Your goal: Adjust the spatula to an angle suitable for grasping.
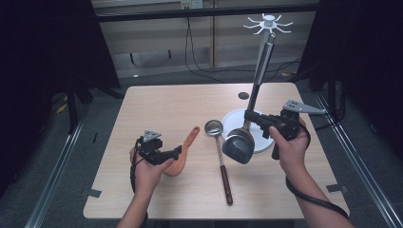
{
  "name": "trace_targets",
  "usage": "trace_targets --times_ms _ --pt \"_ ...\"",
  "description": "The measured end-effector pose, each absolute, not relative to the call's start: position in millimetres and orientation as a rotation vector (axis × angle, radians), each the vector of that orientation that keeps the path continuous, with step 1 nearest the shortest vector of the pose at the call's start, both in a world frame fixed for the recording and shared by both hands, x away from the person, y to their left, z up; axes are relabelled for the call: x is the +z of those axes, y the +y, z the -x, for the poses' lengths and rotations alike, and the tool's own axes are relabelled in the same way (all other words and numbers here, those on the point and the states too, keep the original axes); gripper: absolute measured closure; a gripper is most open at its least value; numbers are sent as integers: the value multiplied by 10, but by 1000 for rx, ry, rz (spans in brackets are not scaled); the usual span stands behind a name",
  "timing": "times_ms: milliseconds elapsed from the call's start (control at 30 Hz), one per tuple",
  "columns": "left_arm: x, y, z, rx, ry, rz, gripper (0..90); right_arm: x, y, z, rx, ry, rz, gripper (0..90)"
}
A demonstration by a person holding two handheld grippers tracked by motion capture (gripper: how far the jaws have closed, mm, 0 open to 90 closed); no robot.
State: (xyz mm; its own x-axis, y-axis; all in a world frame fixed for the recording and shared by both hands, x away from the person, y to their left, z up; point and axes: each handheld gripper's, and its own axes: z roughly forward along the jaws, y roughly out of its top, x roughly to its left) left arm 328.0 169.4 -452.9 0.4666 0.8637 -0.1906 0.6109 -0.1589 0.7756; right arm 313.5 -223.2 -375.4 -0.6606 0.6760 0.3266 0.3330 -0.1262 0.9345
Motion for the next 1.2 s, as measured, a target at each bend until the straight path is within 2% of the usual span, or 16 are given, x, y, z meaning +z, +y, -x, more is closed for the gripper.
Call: trace_targets --times_ms 533,667,767,1200 --pt "-4545 1663 -3273 374 1235 -1878 181 -3905 -2365 -3241 1858 1784 -1154 836" --pt "-4556 1649 -3271 365 1233 -1881 179 -3901 -2412 -3257 1816 1774 -1161 803" --pt "-4551 1649 -3269 366 1227 -1889 178 -3885 -2416 -3278 1788 1770 -1159 743" --pt "-4544 1678 -3273 365 1233 -1886 176 -3833 -2368 -3344 1750 1777 -1144 671"
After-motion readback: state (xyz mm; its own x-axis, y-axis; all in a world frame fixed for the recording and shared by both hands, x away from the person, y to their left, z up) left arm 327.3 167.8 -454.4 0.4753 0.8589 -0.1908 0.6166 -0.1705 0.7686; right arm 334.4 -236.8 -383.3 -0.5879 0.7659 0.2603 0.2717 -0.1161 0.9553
